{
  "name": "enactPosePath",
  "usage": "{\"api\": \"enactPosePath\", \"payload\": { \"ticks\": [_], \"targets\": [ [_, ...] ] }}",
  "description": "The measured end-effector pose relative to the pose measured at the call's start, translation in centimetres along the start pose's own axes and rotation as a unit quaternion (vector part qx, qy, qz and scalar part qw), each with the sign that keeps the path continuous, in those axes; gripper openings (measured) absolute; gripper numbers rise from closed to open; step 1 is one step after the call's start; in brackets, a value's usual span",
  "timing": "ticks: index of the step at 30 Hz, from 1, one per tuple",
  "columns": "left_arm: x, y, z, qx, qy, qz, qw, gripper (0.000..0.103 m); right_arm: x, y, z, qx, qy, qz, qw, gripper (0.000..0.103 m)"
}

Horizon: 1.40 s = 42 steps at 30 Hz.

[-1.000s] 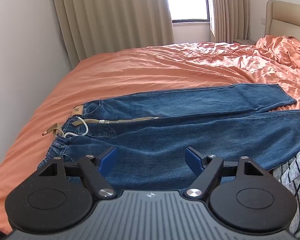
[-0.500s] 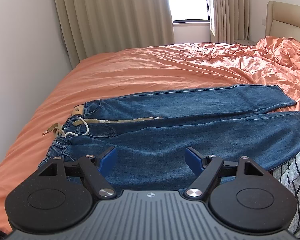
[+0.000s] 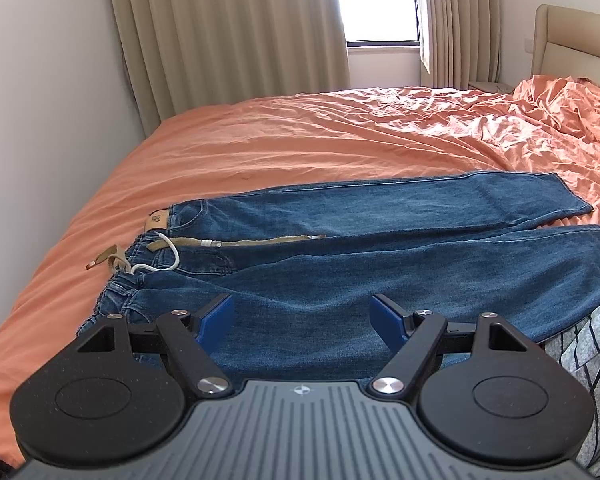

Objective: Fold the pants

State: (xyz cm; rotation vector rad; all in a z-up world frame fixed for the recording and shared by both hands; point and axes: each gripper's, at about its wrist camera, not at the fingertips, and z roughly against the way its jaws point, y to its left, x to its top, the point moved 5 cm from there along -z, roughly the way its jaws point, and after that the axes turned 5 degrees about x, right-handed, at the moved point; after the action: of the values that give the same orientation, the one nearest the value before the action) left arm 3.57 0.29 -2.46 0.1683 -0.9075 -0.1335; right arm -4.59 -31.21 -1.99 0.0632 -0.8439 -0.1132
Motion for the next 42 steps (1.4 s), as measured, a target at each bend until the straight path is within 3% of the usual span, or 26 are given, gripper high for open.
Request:
{"api": "enactPosePath", "payload": {
  "ticks": [42],
  "targets": [
    [0.03, 0.25, -0.04, 0.0, 0.005, 0.006, 1.0, 0.09, 0.03, -0.49, -0.53, 0.006, 0.006, -0.013, 1.0, 0.081]
  ]
}}
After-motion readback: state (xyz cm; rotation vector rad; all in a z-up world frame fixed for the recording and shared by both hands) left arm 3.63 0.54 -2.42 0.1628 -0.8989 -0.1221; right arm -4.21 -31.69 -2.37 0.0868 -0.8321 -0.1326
